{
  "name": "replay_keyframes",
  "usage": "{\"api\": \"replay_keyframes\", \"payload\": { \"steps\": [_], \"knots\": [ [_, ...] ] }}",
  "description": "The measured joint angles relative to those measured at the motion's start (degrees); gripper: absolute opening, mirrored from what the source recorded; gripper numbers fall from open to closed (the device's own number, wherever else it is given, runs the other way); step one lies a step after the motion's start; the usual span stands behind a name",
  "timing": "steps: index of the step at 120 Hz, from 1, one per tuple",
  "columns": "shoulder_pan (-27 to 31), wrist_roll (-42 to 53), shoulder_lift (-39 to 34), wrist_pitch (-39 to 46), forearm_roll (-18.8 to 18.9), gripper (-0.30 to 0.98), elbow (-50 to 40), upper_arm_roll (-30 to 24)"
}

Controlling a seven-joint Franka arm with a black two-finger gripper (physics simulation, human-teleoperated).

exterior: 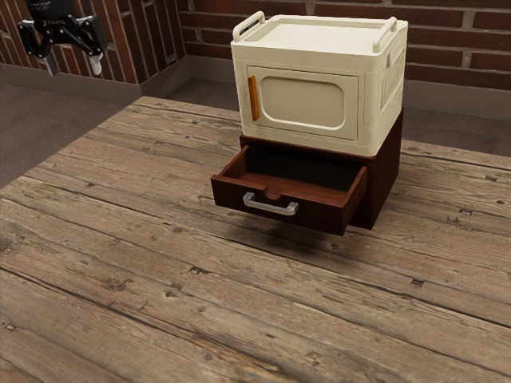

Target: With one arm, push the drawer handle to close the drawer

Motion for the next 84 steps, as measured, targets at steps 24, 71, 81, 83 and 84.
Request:
{"api": "replay_keyframes", "payload": {
  "steps": [24, 71, 81, 83, 84],
  "knots": [
    [-0.59, -0.3, -5.35, -0.42, 0.15, 0.67, 2.98, -0.15],
    [-0.03, -0.21, -16.16, 2.0, 0.59, 0.67, -11.9, -0.11],
    [-4.5, -1.0, -33.36, 5.08, 0.85, 0.66, -36.58, -5.69],
    [-4.28, -1.15, -36.61, 5.63, 0.81, 0.66, -41.32, -6.54],
    [-4.16, -1.22, -37.88, 5.89, 0.79, 0.66, -43.31, -6.87]
  ]
}}
